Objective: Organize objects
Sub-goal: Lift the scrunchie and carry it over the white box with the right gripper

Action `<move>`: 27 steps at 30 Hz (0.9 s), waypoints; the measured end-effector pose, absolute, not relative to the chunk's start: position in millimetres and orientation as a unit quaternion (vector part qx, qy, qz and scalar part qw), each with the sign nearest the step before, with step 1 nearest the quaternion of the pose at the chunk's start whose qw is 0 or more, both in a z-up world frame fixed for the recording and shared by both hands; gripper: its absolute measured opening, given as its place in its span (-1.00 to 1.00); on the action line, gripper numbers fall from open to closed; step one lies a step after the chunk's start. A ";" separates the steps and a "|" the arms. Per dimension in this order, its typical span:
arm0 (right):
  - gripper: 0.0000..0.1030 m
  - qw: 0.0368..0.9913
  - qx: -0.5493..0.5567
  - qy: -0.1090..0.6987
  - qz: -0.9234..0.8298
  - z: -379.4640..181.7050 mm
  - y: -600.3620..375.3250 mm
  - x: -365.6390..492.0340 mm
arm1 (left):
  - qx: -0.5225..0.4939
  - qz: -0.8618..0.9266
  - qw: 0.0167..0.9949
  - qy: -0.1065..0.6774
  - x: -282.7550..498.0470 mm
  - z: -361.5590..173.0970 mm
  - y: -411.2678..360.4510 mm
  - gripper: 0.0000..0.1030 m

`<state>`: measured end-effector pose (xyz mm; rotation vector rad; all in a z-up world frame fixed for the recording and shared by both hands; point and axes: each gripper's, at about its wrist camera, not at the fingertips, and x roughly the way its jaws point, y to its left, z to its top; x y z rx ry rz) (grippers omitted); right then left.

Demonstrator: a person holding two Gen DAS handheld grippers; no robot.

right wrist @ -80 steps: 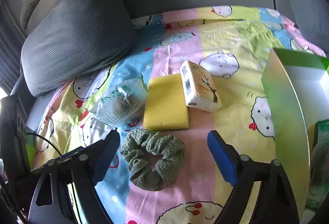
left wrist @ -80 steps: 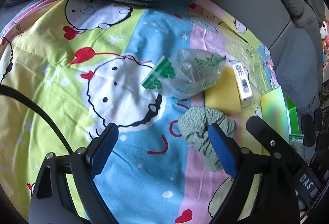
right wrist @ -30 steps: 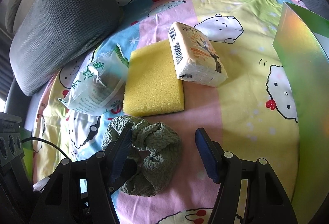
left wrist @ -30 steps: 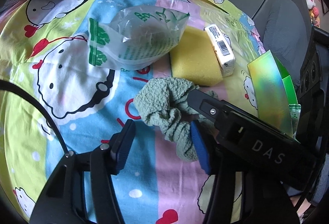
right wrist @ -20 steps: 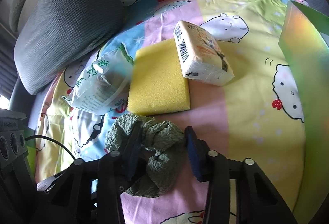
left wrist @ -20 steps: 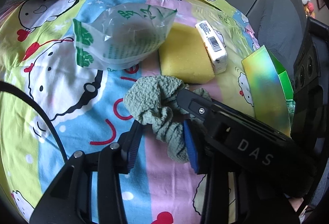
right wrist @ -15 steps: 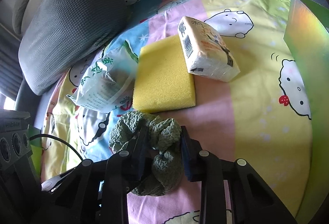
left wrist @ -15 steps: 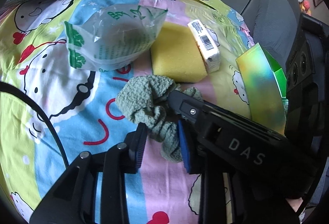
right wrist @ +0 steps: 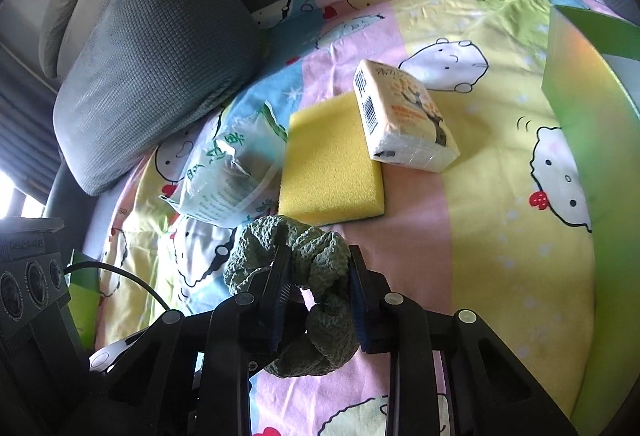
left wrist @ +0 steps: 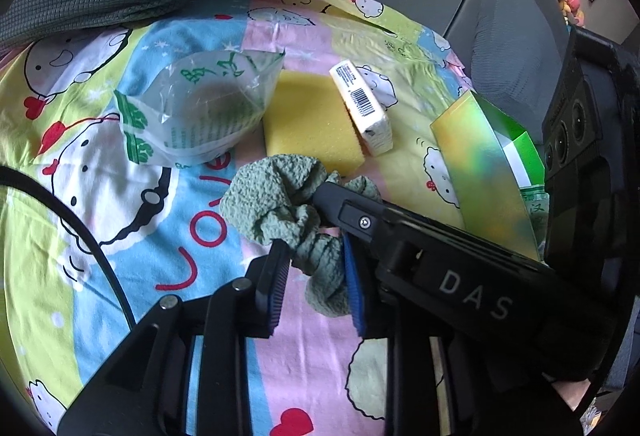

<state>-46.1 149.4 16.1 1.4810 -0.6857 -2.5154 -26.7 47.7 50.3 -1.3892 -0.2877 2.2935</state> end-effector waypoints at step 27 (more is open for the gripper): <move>-0.44 0.035 0.398 -0.195 -0.896 84.7 168.0 -4.1 | -0.398 0.863 0.291 -0.106 6.3 105.0 70.9 -0.55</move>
